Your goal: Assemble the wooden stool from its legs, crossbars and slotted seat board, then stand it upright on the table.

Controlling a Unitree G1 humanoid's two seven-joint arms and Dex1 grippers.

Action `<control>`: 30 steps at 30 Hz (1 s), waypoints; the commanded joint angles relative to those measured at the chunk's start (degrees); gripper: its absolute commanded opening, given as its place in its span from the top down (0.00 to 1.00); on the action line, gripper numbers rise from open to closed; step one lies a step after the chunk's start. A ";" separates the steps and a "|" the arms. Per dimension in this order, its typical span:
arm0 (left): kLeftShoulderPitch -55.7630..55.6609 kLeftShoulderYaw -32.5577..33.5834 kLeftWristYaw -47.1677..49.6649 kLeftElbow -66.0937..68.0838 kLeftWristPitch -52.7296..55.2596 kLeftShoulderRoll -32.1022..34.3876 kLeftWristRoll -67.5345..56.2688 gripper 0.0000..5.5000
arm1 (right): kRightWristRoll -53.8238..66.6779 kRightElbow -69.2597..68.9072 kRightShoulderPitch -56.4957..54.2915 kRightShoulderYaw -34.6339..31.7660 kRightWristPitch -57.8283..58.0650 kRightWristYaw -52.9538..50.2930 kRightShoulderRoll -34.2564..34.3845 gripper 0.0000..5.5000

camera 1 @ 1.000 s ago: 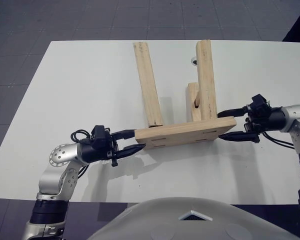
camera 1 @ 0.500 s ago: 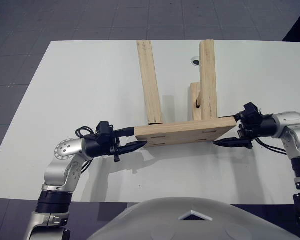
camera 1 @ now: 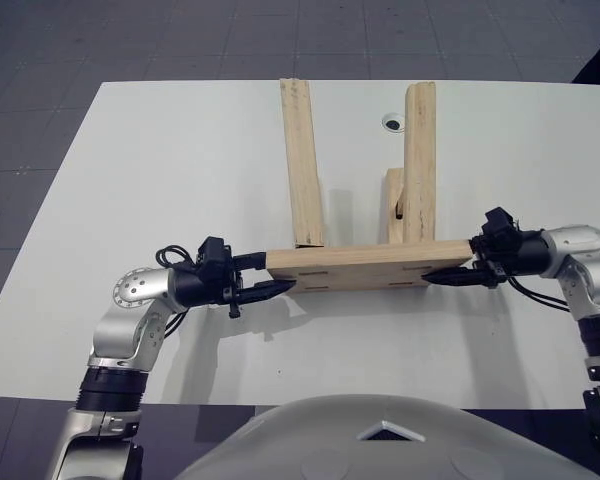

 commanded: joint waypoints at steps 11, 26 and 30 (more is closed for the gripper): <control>-3.86 -1.54 -2.87 2.95 -1.32 0.50 2.91 0.60 | -0.11 0.64 1.53 0.68 -1.83 -0.67 1.36 0.65; -2.16 0.51 -1.36 -1.05 4.74 2.39 0.49 0.69 | 0.91 -3.04 1.19 -1.68 0.29 -2.49 -0.57 0.66; -2.65 2.45 1.03 -4.11 7.93 1.74 -1.80 0.70 | 2.05 -5.46 2.42 -2.40 1.65 -2.37 -1.42 0.67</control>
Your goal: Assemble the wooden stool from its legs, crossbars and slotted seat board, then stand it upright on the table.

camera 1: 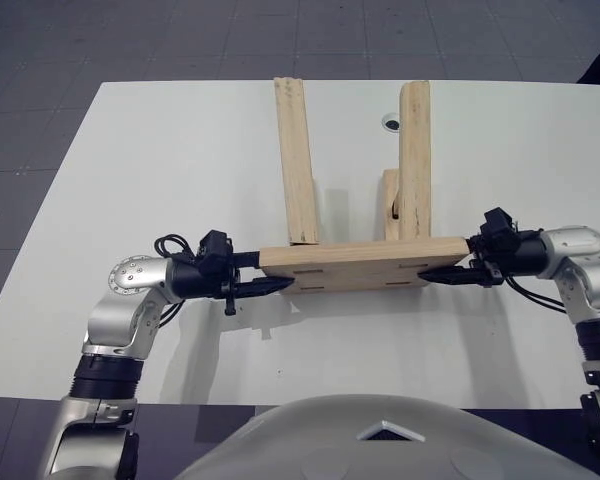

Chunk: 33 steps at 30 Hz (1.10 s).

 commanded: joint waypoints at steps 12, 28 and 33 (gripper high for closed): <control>5.70 3.40 5.52 -13.12 5.90 -0.19 -4.14 0.70 | 5.84 -11.41 5.11 -4.73 7.98 -3.15 -3.31 0.69; 12.59 11.11 12.22 -28.16 16.44 3.50 -16.51 0.71 | 16.59 -23.54 6.04 -10.46 22.29 -7.10 -7.68 0.70; 15.15 13.01 14.51 -31.84 18.64 3.85 -19.84 0.71 | 19.37 -26.32 5.35 -11.54 27.32 -8.63 -9.98 0.70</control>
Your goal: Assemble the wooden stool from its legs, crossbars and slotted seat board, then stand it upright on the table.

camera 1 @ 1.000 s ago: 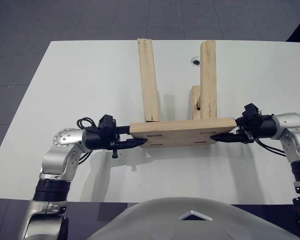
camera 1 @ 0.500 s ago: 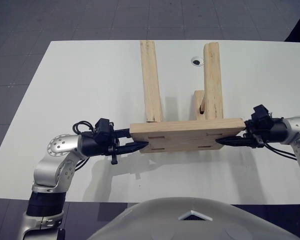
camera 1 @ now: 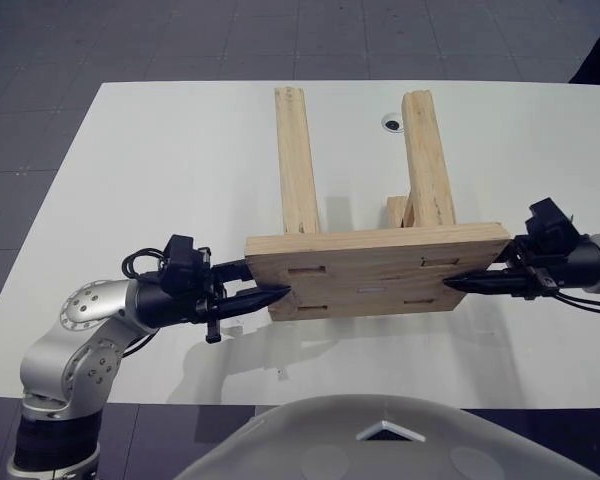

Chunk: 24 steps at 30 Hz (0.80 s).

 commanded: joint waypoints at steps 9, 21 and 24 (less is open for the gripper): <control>3.15 3.05 7.82 -10.74 4.87 0.58 -10.95 0.71 | 11.68 -7.21 -3.78 -4.20 12.03 -5.09 -3.88 0.70; 7.65 10.64 10.65 -15.43 7.30 5.09 -23.39 0.71 | 23.15 -12.34 -0.20 -10.63 19.76 -6.81 -7.30 0.70; 8.17 12.62 11.37 -16.05 7.68 6.44 -26.48 0.71 | 26.07 -13.05 0.04 -12.07 20.83 -8.41 -7.51 0.71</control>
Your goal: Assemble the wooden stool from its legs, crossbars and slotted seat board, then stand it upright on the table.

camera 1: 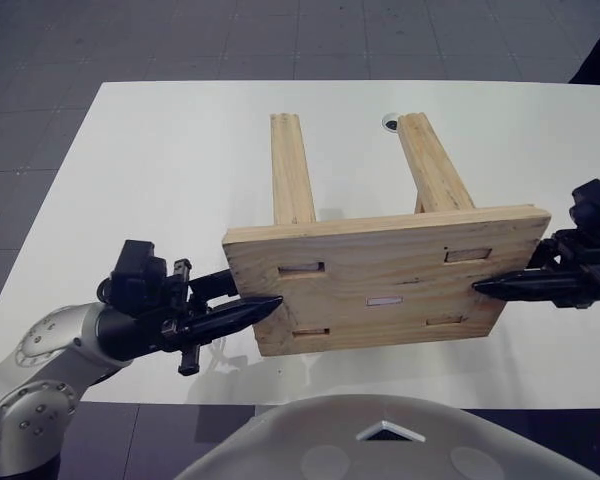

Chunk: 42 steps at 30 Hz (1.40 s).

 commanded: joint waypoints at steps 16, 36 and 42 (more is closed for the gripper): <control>6.76 2.14 4.25 -9.43 1.60 2.76 -11.20 0.73 | 23.39 -3.22 -3.10 -3.42 6.48 -8.18 -4.67 0.76; -0.19 3.20 8.04 0.73 1.22 1.62 -10.41 0.75 | 6.77 3.34 -1.26 2.48 -2.14 0.03 -5.41 0.76; 1.89 2.41 6.44 1.04 2.48 0.34 -8.68 0.75 | 12.91 5.51 -4.65 1.91 2.24 -3.87 -5.04 0.76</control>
